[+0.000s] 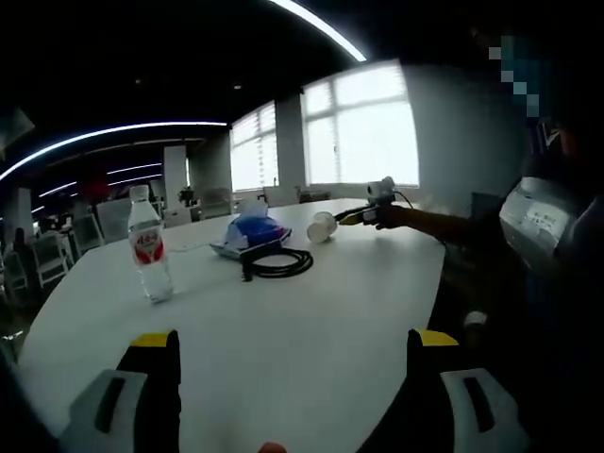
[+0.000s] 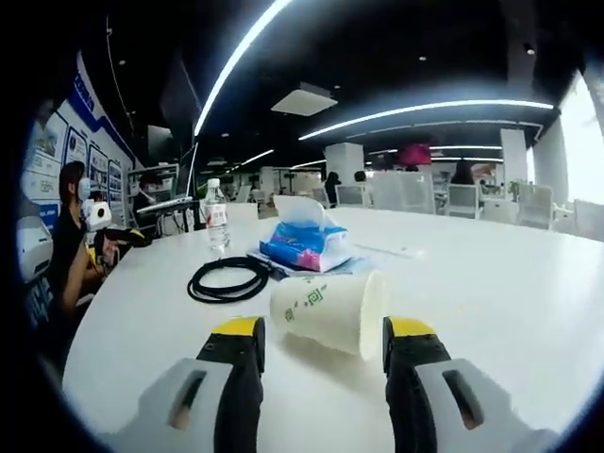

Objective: Arrange the tabletop items into an orderly group along one side of the table until the central work area is clear of visible clutter.

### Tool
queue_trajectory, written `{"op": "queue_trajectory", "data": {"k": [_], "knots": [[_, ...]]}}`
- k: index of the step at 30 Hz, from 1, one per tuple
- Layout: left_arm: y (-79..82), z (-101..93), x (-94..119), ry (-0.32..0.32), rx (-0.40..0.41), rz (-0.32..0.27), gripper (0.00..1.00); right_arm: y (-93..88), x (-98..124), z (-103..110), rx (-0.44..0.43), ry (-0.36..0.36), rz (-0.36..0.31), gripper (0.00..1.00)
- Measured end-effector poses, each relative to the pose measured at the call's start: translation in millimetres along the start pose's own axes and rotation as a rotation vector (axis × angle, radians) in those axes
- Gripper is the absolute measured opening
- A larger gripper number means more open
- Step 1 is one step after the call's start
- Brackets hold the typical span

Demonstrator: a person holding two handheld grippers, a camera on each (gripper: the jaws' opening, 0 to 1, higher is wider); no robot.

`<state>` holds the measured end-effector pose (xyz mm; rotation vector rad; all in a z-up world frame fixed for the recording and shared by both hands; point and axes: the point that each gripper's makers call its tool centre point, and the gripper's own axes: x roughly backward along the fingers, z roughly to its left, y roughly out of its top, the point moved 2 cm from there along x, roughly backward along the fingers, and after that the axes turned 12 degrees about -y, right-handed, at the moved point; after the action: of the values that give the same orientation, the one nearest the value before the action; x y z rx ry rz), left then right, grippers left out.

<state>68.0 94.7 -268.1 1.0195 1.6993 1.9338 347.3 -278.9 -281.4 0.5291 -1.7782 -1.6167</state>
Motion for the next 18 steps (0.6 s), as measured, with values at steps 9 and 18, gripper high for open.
{"op": "queue_trajectory", "data": {"k": [9, 18], "knots": [[-1.2, -0.3, 0.4, 0.001, 0.003, 0.002, 1.00, -2.2, -3.3, 7.8, 0.029, 0.028, -0.004, 0.25], [-2.2, -1.2, -0.7, 0.001, 0.007, 0.000, 1.00, -2.2, -5.4, 6.3, 0.097, 0.031, -0.004, 0.07]]}}
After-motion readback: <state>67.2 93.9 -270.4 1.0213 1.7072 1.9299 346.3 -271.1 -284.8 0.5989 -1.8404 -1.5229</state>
